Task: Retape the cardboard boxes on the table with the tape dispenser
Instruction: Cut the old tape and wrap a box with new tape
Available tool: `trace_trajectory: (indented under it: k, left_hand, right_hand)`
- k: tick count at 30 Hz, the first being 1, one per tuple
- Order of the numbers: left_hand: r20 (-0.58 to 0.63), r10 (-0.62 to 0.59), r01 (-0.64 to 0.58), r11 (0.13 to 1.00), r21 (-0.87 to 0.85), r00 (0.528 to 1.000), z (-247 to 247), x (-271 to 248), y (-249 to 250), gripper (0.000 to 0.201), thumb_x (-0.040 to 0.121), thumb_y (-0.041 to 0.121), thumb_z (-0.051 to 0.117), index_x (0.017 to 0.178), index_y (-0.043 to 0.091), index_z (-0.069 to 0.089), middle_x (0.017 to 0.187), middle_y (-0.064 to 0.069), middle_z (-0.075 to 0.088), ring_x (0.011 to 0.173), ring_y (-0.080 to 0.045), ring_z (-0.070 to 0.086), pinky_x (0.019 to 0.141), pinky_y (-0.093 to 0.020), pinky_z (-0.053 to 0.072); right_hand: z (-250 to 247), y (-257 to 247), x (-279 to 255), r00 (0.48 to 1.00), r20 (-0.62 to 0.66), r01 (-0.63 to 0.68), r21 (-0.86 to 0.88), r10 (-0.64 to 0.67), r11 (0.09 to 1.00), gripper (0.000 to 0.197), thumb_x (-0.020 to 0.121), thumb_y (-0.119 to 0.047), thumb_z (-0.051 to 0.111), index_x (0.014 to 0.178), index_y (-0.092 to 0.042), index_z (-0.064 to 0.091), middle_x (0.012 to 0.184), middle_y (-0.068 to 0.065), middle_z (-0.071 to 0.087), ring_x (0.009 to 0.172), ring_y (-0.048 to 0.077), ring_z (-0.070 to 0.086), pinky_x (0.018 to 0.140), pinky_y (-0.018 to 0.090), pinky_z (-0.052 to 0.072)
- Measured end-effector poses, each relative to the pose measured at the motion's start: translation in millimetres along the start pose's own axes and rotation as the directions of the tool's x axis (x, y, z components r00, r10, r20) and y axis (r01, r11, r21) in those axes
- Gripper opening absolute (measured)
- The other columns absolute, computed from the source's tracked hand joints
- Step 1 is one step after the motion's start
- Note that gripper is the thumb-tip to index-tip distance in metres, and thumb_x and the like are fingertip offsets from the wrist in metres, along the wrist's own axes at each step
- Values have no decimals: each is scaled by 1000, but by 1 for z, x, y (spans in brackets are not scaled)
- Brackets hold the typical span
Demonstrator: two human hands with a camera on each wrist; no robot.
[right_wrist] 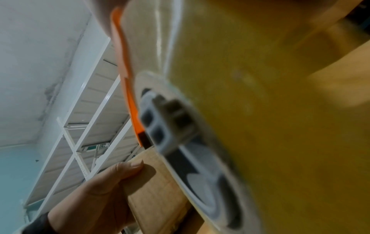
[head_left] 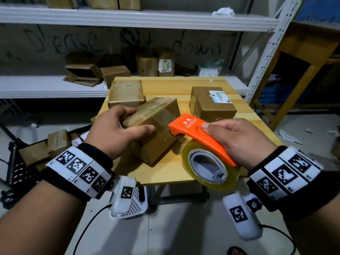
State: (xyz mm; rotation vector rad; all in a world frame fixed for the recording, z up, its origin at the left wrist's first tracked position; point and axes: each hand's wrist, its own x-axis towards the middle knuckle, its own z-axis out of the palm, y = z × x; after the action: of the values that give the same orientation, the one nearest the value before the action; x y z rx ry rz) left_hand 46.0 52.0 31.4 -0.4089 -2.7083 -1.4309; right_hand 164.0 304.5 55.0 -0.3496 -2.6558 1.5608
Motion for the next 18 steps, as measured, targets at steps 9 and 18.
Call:
trace_trajectory:
  k: [9,18]
  left_hand:
    - [155,-272,311,867,-389,950,0,4,-5,68,56,53,91,109,14,73,107,-8,78,103,-32,74,91,-56,60]
    - [167,-291,334,853,-401,942,0,0,3,64,60,50,87,109,12,71,109,-11,76,104,-33,72,93,-54,59]
  right_hand:
    - [-5,1,-4,1000,-9,-12,-40,12,999,36,99,-49,61,88,-21,81,72,5,78,62,19,74,73,40,60]
    - [-6,2,-5,999,-2,-32,-72,32,997,38,98,-52,60,89,-22,81,73,5,78,66,22,75,81,49,62]
